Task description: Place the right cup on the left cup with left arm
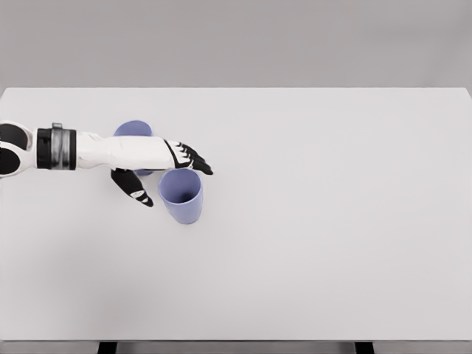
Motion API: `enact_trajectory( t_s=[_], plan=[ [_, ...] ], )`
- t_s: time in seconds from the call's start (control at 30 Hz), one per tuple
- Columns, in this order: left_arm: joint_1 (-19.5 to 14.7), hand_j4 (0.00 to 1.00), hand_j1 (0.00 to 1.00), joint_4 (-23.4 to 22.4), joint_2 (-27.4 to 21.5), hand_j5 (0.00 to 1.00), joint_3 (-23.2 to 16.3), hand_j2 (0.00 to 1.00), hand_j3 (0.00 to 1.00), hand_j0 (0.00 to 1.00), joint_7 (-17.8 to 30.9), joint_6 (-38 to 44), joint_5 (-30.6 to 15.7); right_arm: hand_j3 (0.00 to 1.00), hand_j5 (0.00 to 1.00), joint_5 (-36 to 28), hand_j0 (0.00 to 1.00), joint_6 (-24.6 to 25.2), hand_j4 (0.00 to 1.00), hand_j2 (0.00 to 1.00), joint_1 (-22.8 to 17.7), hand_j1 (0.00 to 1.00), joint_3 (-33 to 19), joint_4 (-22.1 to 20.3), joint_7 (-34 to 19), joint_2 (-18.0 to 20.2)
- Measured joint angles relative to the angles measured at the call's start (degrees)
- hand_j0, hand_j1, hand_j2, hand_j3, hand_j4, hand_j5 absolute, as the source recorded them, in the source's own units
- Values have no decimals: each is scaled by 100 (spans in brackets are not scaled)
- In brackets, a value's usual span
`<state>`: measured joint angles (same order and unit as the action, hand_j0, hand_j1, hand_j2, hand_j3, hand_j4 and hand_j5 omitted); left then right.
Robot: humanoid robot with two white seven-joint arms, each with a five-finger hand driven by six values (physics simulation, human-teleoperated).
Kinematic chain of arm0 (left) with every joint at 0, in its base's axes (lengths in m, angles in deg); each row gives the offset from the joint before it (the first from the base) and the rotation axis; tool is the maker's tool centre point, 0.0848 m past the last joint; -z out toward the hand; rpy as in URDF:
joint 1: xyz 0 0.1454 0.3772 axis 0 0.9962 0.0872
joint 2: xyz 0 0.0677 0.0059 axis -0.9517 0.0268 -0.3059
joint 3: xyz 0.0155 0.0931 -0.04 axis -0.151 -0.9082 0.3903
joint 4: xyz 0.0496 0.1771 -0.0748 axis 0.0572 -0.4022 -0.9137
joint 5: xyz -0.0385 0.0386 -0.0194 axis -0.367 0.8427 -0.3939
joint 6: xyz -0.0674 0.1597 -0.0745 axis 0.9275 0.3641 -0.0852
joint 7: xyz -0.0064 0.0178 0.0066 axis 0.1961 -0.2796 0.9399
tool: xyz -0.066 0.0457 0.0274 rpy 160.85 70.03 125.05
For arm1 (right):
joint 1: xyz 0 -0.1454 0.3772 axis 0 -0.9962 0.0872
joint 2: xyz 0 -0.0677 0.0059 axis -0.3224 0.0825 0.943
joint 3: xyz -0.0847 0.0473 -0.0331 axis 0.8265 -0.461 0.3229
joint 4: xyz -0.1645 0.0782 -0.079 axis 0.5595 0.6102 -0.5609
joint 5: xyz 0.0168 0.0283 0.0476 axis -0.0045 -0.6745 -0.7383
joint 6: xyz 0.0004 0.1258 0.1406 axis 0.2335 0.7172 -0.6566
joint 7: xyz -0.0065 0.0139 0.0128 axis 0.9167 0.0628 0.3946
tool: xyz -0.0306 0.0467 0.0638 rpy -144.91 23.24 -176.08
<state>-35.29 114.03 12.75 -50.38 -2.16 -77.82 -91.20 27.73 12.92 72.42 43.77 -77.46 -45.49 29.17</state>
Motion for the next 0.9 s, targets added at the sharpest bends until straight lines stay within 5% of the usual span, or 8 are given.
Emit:
enact_trajectory(
  t_s=[0.8,0.9],
  plan=[
    [211,100,100,-348,440,100,67,100,100,100,-55,1,368,100,100,0,100,0,100,100,0,100,0,0,0,0],
    [290,89,89,-373,457,89,64,89,89,89,-75,0,373,100,100,0,100,0,100,100,0,100,0,0,0,0]
  ],
)
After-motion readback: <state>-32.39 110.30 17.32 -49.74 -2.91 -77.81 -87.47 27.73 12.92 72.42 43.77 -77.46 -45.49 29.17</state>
